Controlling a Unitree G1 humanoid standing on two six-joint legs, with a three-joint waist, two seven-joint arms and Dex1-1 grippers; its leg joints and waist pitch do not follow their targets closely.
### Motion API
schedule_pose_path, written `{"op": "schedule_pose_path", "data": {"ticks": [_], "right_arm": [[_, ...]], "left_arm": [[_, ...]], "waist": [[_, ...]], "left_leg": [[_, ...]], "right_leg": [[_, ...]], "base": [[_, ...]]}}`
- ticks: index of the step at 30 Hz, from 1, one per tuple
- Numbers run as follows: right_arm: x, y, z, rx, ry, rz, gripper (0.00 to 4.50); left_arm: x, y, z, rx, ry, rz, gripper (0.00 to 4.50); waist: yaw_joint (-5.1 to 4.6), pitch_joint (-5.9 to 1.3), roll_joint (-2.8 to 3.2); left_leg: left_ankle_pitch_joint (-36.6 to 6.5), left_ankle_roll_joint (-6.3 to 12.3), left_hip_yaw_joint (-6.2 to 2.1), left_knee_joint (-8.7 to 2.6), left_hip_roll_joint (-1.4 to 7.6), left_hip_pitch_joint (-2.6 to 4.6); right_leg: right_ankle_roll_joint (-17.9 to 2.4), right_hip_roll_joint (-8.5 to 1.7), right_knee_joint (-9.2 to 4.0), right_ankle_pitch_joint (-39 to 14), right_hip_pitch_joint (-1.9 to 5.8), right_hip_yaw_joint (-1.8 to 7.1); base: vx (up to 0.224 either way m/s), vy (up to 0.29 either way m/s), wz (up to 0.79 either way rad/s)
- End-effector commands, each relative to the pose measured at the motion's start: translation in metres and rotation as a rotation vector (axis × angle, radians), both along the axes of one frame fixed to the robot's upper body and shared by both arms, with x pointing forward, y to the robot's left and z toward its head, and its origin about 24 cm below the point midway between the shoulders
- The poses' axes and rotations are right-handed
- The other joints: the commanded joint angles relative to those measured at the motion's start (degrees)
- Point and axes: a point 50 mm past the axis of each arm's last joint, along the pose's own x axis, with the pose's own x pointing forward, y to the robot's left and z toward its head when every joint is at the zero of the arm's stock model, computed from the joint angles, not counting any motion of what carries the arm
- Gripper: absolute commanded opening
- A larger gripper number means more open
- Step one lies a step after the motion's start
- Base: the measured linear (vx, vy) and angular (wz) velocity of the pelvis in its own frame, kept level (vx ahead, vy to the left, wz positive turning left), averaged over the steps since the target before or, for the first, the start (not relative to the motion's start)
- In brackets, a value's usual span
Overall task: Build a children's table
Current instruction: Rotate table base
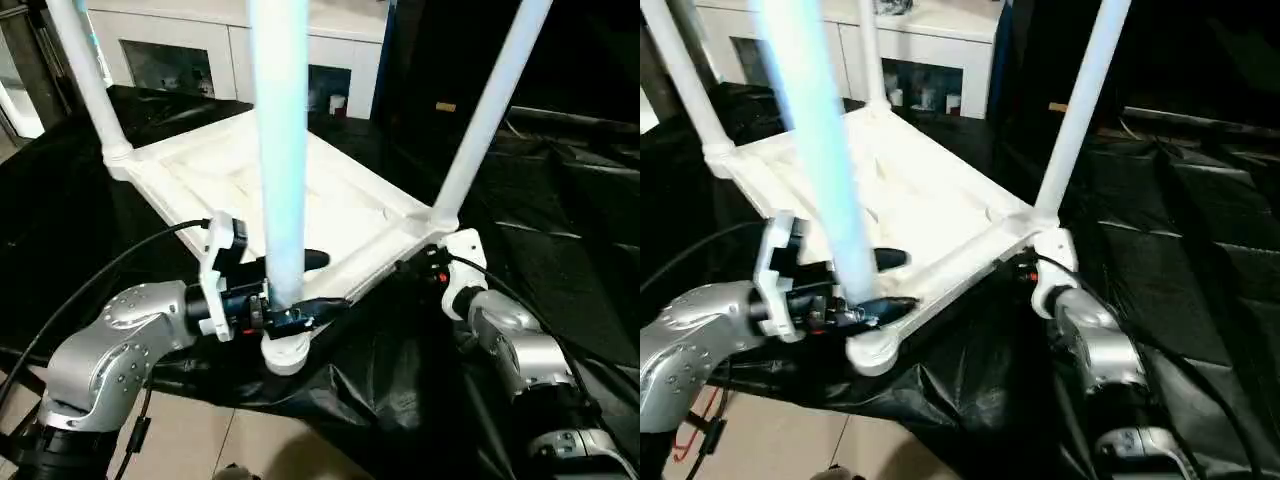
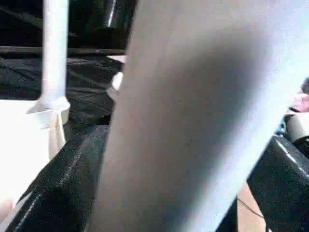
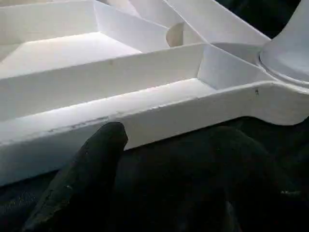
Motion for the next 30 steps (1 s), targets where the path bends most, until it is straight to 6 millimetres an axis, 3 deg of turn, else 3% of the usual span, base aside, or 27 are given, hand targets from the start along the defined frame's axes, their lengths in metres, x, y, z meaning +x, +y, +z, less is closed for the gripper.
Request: {"op": "schedule_pose_path", "data": {"ticks": [1, 5, 7, 12, 14, 20, 22, 30], "right_arm": [[0.009, 0.015, 0.007, 0.018, -0.018, 0.051, 3.27], [0.012, 0.031, 0.006, 0.019, -0.011, 0.112, 3.27], [0.013, 0.047, 0.006, 0.029, -0.011, 0.181, 3.27], [0.015, 0.062, 0.006, 0.021, -0.012, 0.229, 3.27], [0.018, 0.064, 0.005, 0.013, -0.02, 0.22, 3.27], [0.022, 0.066, 0.005, 0.015, -0.024, 0.196, 3.27], [0.022, 0.068, 0.005, 0.023, -0.026, 0.203, 3.27], [0.022, 0.07, 0.003, 0.034, -0.03, 0.217, 3.27]], "left_arm": [[-0.002, -0.016, 0.005, -0.014, -0.007, -0.078, 4.48], [-0.001, -0.026, 0.003, -0.01, -0.002, -0.106, 4.48], [-0.001, -0.036, 0.003, -0.007, -0.004, -0.139, 4.48], [0.002, -0.049, 0.004, -0.004, -0.023, -0.18, 4.48], [0.004, -0.054, 0.003, -0.003, -0.027, -0.191, 4.48], [0.015, -0.067, 0.001, 0.016, -0.074, -0.181, 4.48], [0.019, -0.071, 0.001, 0.019, -0.088, -0.175, 4.48], [0.028, -0.091, -0.004, 0.045, -0.126, -0.131, 4.48]], "waist": [[-0.23, -3.63, 0.45], [-0.79, -3.65, 0.05], [-1.44, -3.78, -0.14], [-2.11, -3.92, 0.0], [-2.29, -3.94, 0.0], [-1.99, -3.99, 0.21], [-1.98, -3.92, 0.28], [-2.02, -3.97, 0.54]], "left_leg": [[-16.0, -1.7, -0.26, -4.07, 0.81, 0.43], [-15.3, -1.67, -0.2, -3.98, 0.75, 0.15], [-13.6, -1.25, -0.25, -3.89, 0.71, -0.33], [-11.5, -0.98, -0.27, -3.73, 0.77, -0.49], [-11.2, -0.77, -0.23, -3.68, 0.71, -0.54], [-11.8, -0.28, 0.08, -3.49, 0.78, 0.2], [-12.0, -0.35, -0.07, -3.63, 0.82, -0.04], [-13.9, -0.41, -0.14, -3.61, 0.88, 0.13]], "right_leg": [[-7.6, -3.52, -4.6, -20.3, 2.4, 2.48], [-7.6, -3.66, -4.64, -20.2, 2.61, 2.53], [-7.8, -3.67, -4.38, -18.7, 3.0, 2.5], [-9.2, -3.75, -4.03, -15.4, 3.13, 2.5], [-9.8, -3.73, -3.97, -14.7, 3.24, 2.49], [-10.7, -3.65, -4.05, -13.2, 2.88, 2.66], [-10.8, -3.73, -3.94, -13.2, 3.15, 2.6], [-10.8, -3.69, -4.32, -14.7, 3.13, 2.51]], "base": [[0.0, 0.0, 0.0], [0.0, 0.0, 0.0], [0.0, 0.0, 0.0], [0.0, 0.0, 0.0], [0.0, 0.0, 0.0], [0.0, 0.0, 0.0], [0.0, 0.0, 0.0], [0.0, 0.0, 0.0]]}}
